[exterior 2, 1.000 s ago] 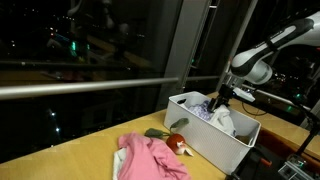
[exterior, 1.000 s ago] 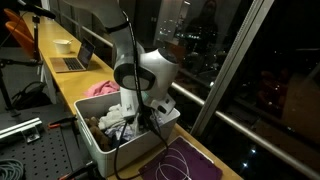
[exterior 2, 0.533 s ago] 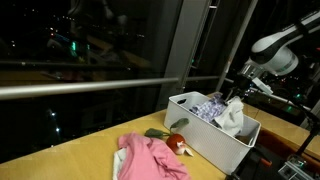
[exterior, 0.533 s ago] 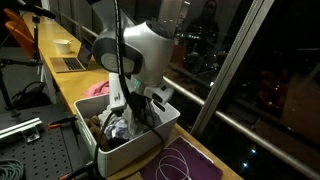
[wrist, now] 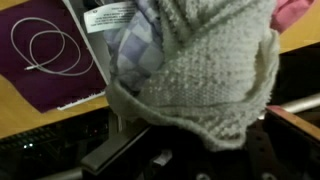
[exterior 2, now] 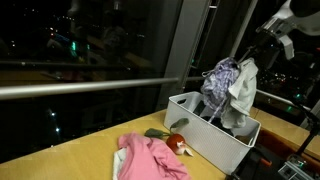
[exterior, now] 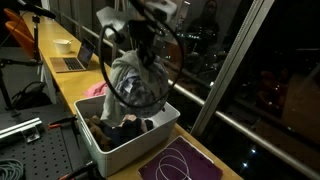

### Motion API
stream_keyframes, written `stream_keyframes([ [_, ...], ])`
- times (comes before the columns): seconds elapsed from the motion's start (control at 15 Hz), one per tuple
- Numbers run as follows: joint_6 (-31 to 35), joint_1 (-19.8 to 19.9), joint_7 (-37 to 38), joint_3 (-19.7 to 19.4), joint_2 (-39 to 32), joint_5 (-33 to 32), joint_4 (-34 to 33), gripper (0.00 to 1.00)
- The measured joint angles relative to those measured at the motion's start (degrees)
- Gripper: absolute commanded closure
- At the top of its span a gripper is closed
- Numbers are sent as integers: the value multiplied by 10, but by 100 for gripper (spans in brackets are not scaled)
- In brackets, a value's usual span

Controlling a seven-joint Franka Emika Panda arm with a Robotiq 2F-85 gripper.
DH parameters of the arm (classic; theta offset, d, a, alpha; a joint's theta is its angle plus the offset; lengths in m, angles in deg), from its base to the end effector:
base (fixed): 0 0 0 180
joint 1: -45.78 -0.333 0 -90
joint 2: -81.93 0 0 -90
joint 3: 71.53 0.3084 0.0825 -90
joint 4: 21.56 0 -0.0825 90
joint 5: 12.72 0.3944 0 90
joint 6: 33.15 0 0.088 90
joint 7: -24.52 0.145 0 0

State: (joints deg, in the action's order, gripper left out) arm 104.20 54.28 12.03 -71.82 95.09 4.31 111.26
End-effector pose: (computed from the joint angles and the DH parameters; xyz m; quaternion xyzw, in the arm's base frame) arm 0.5177 -0.0701 0.4185 -0.9796 0.0606 -0.1709 0.0864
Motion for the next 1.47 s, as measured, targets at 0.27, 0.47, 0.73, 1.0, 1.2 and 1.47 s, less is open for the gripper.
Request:
stream_keyframes([
  [0.27,-40,-38,42,4,83,-52,-39,97],
  [0.47,-72,-73,79,32,120,-82,-81,97],
  [0.73,-99,-123,141,108,122,-122,-130,97],
  [1.0,-104,-164,209,198,60,-171,-171,97],
  [1.2,-104,-182,245,236,-17,-211,-198,97],
  [1.47,-104,-190,246,226,-102,-221,-219,97],
])
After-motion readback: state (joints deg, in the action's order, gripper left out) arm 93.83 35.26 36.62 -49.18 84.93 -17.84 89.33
